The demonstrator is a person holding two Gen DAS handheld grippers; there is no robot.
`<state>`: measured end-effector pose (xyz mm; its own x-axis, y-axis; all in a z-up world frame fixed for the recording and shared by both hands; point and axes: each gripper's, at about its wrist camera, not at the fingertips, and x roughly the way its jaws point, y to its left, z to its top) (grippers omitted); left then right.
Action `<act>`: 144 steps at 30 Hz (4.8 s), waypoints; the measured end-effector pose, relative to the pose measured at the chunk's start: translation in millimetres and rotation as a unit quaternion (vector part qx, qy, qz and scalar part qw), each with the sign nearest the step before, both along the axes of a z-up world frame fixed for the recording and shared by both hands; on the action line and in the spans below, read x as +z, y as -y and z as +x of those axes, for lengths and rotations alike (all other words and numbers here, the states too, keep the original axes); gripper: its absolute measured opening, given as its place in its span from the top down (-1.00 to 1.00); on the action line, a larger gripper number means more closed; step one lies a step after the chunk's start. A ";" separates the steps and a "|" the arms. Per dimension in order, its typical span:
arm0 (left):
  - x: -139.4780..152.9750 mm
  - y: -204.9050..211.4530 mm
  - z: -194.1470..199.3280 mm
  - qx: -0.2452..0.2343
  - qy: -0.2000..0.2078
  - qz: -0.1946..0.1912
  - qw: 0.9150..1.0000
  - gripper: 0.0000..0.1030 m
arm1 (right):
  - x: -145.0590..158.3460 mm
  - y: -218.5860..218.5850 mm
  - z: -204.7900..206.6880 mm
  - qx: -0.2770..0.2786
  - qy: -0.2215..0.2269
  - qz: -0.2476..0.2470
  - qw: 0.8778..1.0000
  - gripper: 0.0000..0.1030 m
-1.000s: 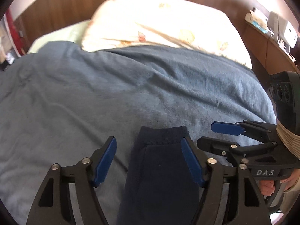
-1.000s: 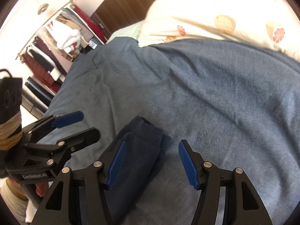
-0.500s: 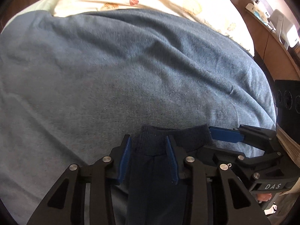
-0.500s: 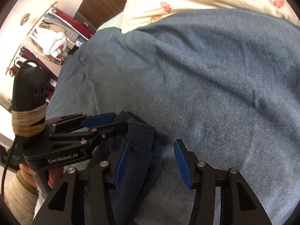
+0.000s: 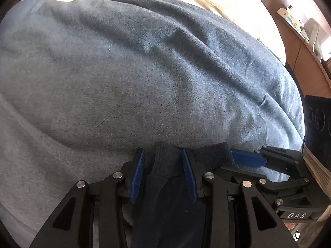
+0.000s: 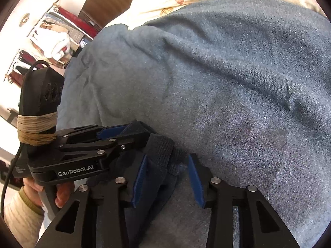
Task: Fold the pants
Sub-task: 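Close the left and right tools on the sweatpants' narrow end, then lift the narrow end and fold it over onto the sweatpants with both tools, then open both tools and release the folded sweatpants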
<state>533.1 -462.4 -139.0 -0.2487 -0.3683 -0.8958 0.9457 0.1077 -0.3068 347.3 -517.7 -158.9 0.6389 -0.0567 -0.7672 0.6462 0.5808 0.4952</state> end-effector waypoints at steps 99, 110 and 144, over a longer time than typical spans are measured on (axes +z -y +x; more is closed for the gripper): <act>90.8 -529.1 -83.2 0.427 0.005 -0.054 0.903 0.13 | 105.1 -472.5 -77.1 0.476 0.044 -0.204 0.855 0.40; 80.0 -534.0 -86.6 0.431 -0.064 -0.090 0.896 0.85 | 96.6 -471.3 -69.3 0.460 0.025 -0.216 0.861 0.40; 90.5 -546.7 -142.7 0.623 0.054 -0.059 0.778 -0.42 | 140.4 -375.5 -62.6 0.358 0.044 -0.217 0.907 -0.45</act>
<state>390.4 84.3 -48.5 0.4425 -0.3448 -0.8278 0.1504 0.9386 -0.3106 284.7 -142.2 -18.4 0.6891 0.1113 -0.7161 -0.0039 0.9887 0.1499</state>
